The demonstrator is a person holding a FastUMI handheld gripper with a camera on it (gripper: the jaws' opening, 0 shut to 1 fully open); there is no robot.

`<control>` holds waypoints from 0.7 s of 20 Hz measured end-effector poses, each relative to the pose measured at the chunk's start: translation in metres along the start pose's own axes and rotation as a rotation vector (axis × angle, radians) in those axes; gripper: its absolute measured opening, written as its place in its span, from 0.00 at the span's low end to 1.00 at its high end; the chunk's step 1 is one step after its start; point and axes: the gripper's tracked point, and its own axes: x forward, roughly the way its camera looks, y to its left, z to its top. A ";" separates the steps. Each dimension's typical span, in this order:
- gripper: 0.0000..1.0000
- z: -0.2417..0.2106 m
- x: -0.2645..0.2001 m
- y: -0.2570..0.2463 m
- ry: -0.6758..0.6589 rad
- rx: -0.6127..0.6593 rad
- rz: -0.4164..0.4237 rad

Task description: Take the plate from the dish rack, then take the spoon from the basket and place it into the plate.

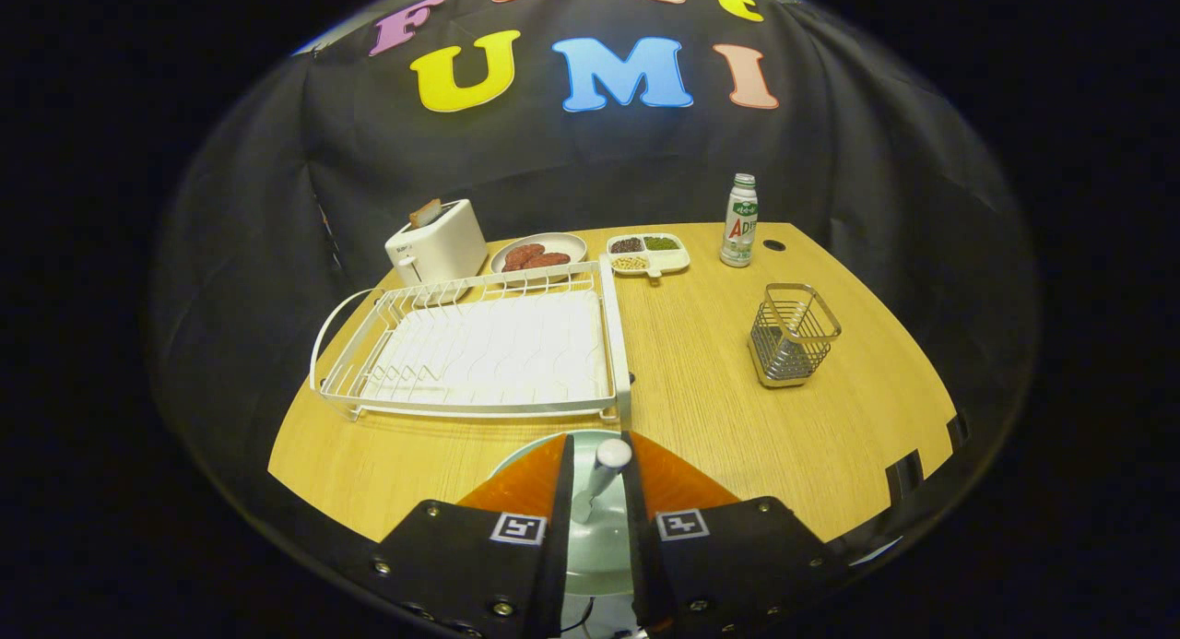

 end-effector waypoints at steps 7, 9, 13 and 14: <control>0.67 0.027 -0.005 -0.010 -0.074 -0.007 -0.037; 0.72 0.044 -0.010 -0.012 -0.127 -0.017 -0.042; 0.99 0.075 -0.025 -0.001 -0.213 -0.037 -0.014; 0.99 0.086 -0.031 0.001 -0.244 -0.048 -0.005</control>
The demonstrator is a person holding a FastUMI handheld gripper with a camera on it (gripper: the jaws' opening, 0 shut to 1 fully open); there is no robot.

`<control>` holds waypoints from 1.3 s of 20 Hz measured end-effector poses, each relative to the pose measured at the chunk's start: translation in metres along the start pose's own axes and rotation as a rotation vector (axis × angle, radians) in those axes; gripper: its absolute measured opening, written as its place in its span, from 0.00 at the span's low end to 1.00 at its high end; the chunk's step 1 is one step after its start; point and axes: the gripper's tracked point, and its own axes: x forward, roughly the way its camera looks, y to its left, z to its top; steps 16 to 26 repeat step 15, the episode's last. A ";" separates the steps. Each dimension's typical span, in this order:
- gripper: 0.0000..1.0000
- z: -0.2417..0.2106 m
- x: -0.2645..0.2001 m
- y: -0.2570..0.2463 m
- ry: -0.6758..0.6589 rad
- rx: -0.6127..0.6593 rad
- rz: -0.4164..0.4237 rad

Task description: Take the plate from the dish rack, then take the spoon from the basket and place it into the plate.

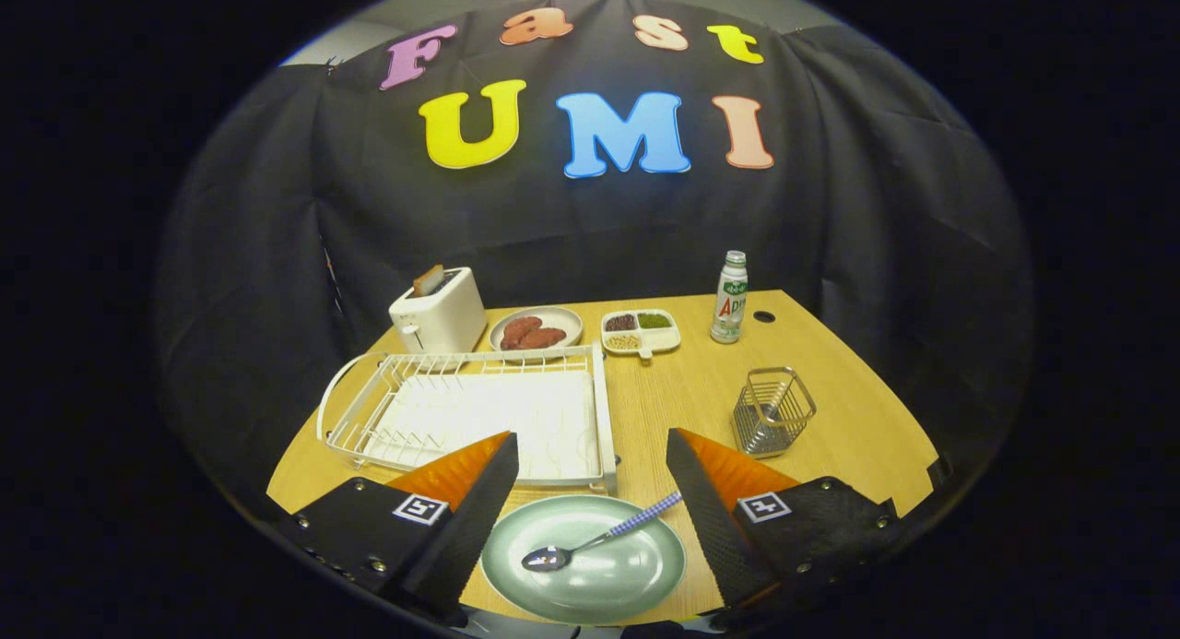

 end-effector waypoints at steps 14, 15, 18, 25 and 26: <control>0.98 0.207 -0.072 -0.003 -0.583 -0.027 0.002; 0.98 0.209 -0.071 -0.012 -0.600 -0.020 -0.011; 0.98 0.209 -0.071 -0.012 -0.600 -0.020 -0.011; 0.98 0.209 -0.071 -0.012 -0.600 -0.020 -0.011; 0.98 0.209 -0.071 -0.012 -0.600 -0.020 -0.011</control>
